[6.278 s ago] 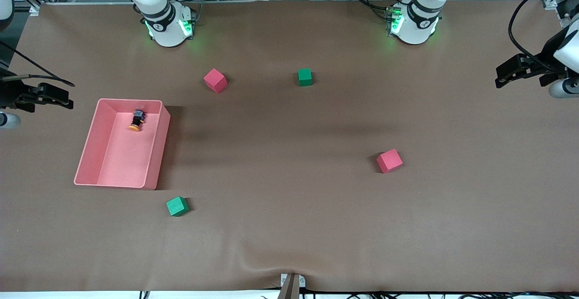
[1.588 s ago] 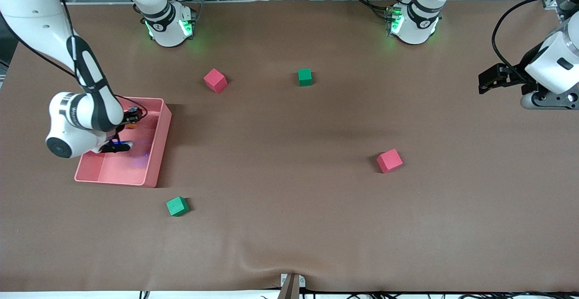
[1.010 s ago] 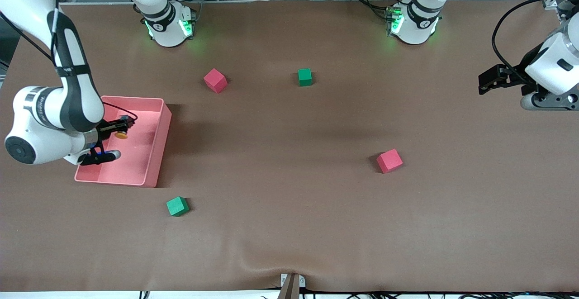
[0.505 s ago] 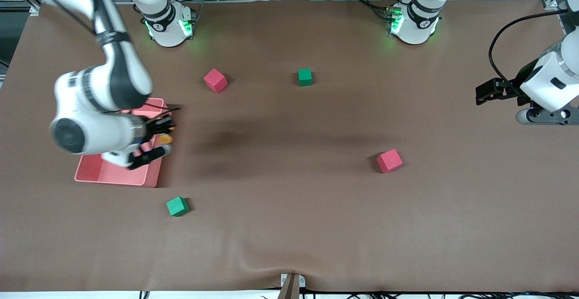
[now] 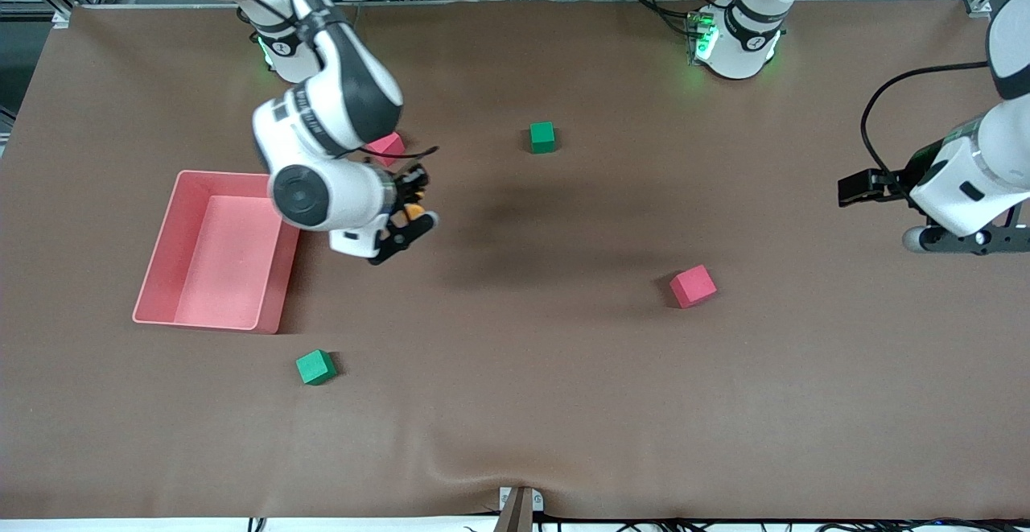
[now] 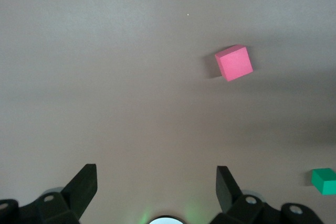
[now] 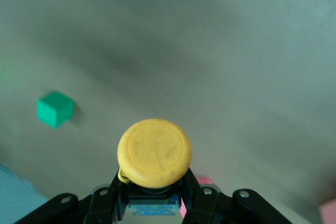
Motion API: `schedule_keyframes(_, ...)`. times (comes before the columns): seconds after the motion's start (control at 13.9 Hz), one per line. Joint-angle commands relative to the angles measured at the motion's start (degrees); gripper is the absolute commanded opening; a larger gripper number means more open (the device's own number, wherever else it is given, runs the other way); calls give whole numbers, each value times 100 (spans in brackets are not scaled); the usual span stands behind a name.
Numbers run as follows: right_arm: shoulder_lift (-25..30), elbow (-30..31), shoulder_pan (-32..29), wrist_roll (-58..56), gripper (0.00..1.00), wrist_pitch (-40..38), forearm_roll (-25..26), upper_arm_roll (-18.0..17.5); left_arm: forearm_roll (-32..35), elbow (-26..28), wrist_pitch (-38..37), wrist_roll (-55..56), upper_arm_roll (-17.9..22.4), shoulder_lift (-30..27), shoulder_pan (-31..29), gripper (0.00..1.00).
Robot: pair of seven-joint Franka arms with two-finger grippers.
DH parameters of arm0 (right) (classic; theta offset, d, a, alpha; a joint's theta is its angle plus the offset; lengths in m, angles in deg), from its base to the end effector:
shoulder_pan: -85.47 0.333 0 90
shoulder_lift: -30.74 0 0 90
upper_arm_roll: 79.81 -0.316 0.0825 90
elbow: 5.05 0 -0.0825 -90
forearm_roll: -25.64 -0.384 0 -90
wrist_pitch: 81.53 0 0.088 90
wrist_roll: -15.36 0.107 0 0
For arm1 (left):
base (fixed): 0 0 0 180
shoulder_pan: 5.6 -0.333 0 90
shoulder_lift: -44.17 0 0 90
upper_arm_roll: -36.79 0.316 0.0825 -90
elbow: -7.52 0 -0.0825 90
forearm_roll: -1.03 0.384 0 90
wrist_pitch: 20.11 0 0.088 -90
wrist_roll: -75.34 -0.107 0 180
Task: Place and upright button with both arms
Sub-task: 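Lift the button out of the tray with the right gripper, then hold the button mid-table with the right gripper while the left gripper approaches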
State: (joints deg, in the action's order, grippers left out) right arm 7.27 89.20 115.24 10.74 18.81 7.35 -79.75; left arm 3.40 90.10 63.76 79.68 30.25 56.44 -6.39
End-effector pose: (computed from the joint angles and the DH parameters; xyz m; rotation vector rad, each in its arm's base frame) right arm 0.5367 0.3386 0.3600 -2.7791 -0.6994 0.5225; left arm 0.6012 -0.0488 0.5529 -3.0940 0.0369 0.2918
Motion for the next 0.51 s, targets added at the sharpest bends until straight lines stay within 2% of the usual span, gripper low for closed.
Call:
schedule_keyframes(0.0, -395, -258, 396, 1301, 6, 266, -183, 100, 18, -102, 15, -38, -14, 179, -105, 100)
schedule_keyframes(0.14, -562, -301, 573, 2076, 8, 477, -288, 100, 1, -102, 15, -38, -14, 293, -185, 100)
schedule_keyframes(0.43, -1141, -521, 837, 2360, 8, 768, -920, 143, -8, -102, 59, -38, -14, 382, -176, 100)
